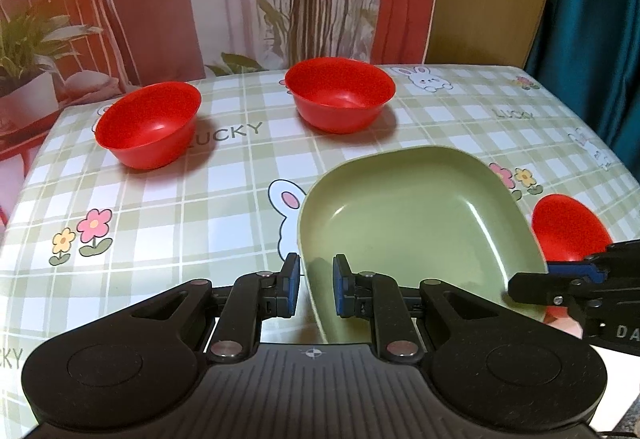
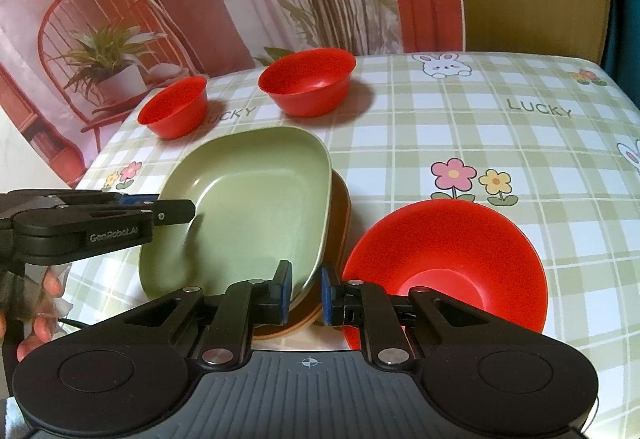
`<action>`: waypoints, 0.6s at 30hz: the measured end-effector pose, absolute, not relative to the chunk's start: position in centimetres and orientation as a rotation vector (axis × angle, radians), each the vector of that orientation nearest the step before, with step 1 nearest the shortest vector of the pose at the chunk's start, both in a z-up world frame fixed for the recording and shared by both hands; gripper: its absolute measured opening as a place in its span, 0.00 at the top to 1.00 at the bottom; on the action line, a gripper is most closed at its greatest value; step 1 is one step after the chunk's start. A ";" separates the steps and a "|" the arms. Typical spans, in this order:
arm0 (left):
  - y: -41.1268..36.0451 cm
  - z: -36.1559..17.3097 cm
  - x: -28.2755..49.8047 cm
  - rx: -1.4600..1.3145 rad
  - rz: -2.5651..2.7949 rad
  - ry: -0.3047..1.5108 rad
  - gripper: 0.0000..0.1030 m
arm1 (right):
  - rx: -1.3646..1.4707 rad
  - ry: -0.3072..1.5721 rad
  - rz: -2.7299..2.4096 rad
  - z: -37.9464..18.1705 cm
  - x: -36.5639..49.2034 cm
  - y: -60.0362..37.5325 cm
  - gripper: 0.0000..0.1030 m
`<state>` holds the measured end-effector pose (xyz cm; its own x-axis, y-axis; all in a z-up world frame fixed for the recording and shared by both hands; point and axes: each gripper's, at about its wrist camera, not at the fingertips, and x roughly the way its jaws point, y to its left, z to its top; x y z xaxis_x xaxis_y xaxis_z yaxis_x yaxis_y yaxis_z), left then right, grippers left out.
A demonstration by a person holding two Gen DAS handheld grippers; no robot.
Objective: Organize plates and bowls
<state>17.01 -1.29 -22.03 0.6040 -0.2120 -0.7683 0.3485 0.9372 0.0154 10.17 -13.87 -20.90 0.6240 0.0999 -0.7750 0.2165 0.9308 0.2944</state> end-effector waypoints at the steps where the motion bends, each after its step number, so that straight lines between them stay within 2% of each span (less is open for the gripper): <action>1: -1.3 -22.1 17.0 0.174 -0.323 0.865 0.82 | 0.377 0.900 -0.068 -20.9 10.1 -13.8 0.86; 18: -1.1 -22.4 17.2 0.175 -0.316 0.871 0.81 | 0.371 0.904 -0.059 -20.9 10.1 -13.9 0.83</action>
<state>17.18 -1.13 -22.38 0.6015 -0.2008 -0.7732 0.3420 0.9394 0.0222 10.11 -13.88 -20.94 0.6211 0.1045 -0.7767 0.2051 0.9349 0.2898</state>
